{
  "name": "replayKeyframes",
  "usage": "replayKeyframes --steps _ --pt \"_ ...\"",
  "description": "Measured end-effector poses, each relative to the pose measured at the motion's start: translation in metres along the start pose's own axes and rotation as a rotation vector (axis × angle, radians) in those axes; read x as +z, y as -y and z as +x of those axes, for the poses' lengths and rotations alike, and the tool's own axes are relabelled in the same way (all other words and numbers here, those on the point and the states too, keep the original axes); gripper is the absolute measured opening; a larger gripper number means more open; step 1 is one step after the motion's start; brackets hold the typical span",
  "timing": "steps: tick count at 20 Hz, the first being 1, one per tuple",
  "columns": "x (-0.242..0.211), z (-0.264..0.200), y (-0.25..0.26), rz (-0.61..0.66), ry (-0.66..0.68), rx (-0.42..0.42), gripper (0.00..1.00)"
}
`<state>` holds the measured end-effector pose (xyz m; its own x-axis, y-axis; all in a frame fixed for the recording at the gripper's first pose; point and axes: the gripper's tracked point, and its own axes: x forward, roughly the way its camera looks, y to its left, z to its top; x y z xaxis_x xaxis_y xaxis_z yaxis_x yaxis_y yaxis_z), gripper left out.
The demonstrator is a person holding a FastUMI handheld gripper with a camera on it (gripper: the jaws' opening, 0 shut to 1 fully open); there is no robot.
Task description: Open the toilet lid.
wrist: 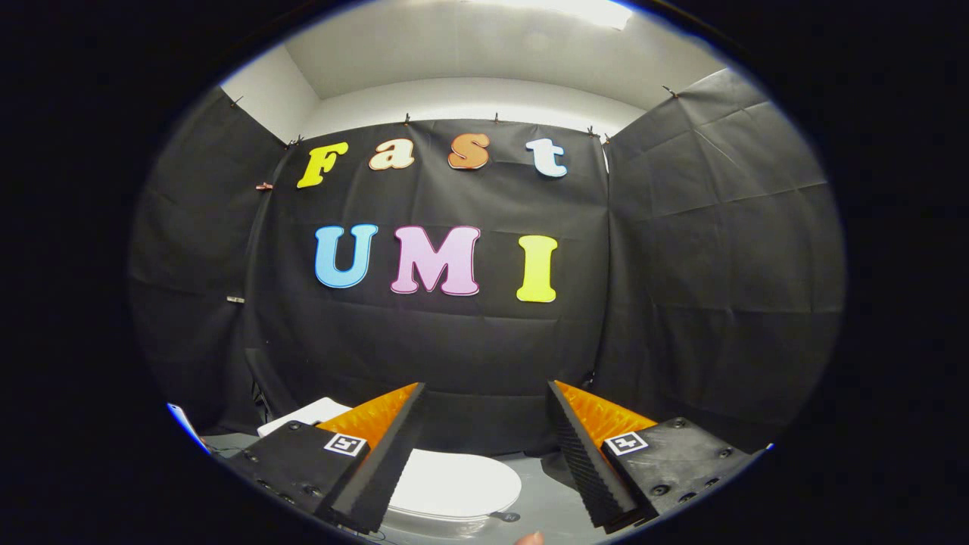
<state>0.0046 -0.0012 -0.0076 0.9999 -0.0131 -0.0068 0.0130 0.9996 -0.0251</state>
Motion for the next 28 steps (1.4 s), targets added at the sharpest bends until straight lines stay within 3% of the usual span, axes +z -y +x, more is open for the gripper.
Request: replayKeyframes --steps 6,12,21,28 --pt "0.002 0.009 0.007 0.013 0.074 -0.021 0.98" --pt "-0.026 0.025 0.008 -0.015 0.124 -0.009 0.98" --pt "-0.124 0.057 0.033 -0.054 0.070 -0.050 0.98" --pt "-0.202 0.070 0.034 -0.088 0.033 0.007 0.98"
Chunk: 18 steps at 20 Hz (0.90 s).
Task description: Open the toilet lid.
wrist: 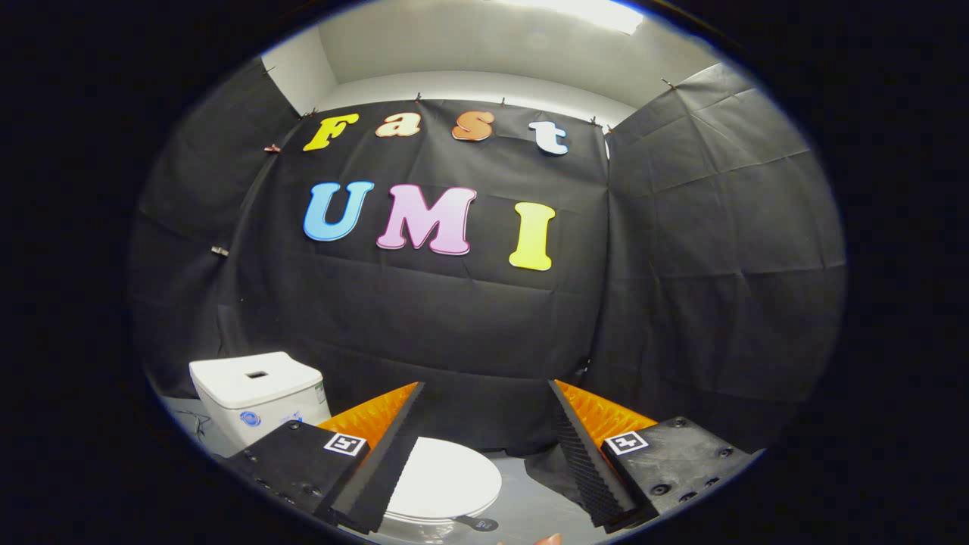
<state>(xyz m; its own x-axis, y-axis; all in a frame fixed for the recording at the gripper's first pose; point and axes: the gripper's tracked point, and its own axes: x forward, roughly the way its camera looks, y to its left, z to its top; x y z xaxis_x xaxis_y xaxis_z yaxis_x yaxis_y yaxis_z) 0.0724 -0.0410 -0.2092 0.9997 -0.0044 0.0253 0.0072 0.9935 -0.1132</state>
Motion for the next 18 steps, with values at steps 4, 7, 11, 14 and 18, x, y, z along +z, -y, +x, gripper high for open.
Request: replayKeyframes --steps 4,7,11,14,18 --pt "-0.049 0.004 -0.005 -0.014 -0.034 0.039 0.98" --pt "-0.079 0.010 -0.011 0.017 -0.078 0.070 0.98" --pt "-0.107 0.026 -0.006 0.054 -0.124 0.088 0.99" --pt "-0.125 0.036 -0.003 0.104 -0.160 0.106 0.99" --pt "-0.163 0.046 0.002 0.189 -0.245 0.127 0.99"
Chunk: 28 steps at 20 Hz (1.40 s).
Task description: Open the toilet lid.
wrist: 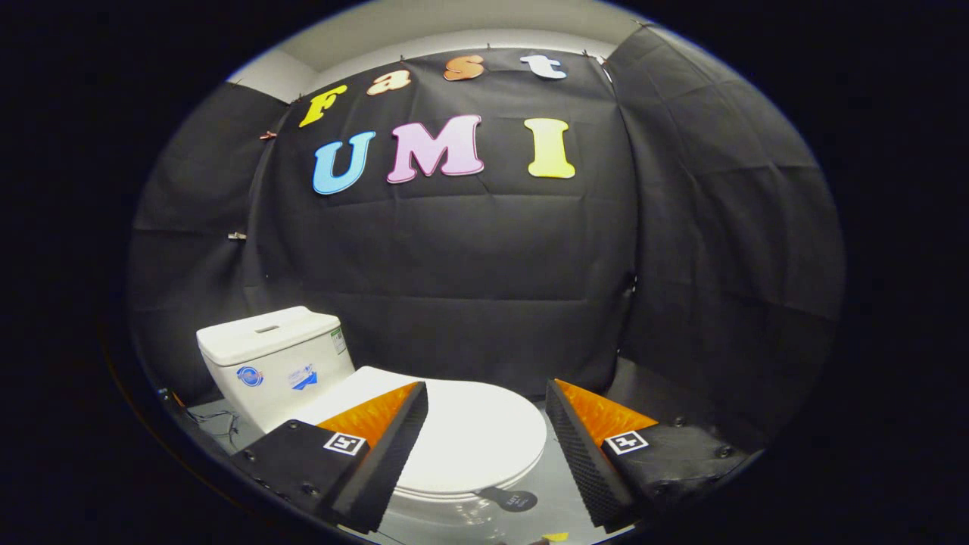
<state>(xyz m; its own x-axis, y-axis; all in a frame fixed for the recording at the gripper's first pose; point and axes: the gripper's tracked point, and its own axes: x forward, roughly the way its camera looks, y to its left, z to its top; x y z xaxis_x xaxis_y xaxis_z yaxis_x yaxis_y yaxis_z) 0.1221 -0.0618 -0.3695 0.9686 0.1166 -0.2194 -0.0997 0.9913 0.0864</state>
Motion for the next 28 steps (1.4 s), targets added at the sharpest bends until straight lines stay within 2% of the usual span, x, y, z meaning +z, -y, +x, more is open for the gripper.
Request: replayKeyframes --steps 9,12,20,22,25,28 --pt "-0.051 0.029 0.043 0.267 -0.125 0.038 0.99" --pt "-0.072 0.039 0.063 0.394 -0.188 0.006 0.99" --pt "-0.111 0.066 0.123 0.572 -0.262 -0.077 0.99" --pt "-0.130 0.068 0.128 0.627 -0.315 -0.090 0.99" --pt "-0.153 0.065 0.118 0.816 -0.411 -0.055 0.99" --pt "-0.195 0.055 0.104 0.909 -0.573 -0.068 0.99"
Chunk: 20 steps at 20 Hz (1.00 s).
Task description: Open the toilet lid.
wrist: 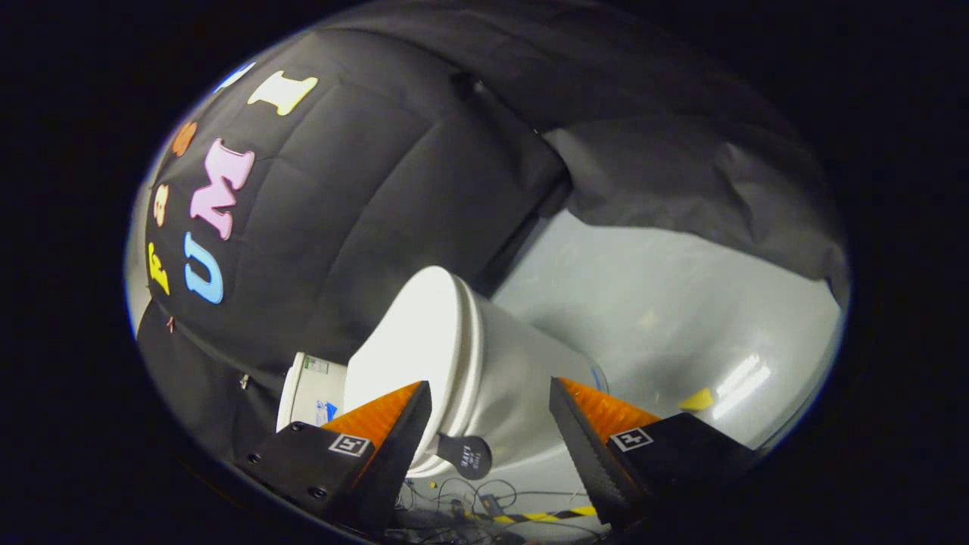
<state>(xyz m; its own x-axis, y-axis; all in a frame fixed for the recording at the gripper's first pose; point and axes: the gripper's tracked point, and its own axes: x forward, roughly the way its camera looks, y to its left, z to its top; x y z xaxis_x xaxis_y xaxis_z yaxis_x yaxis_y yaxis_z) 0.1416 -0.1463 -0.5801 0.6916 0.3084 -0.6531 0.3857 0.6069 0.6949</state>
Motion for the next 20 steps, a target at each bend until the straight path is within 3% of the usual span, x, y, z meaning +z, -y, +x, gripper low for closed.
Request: replayKeyframes --steps 4,9,12,13,14,16,20 --pt "-0.023 -0.005 -0.009 0.135 -0.118 0.072 0.99" --pt "-0.043 -0.002 -0.018 0.109 -0.188 0.085 0.94" --pt "-0.056 -0.003 -0.017 0.128 -0.239 0.073 0.51" --pt "-0.038 -0.008 -0.017 0.134 -0.218 0.090 0.37" --pt "-0.054 -0.002 -0.022 0.114 -0.220 0.086 0.22" --pt "-0.055 -0.003 -0.027 0.039 -0.209 0.091 0.22" --pt "-0.050 -0.009 -0.037 0.022 -0.196 0.085 0.17"
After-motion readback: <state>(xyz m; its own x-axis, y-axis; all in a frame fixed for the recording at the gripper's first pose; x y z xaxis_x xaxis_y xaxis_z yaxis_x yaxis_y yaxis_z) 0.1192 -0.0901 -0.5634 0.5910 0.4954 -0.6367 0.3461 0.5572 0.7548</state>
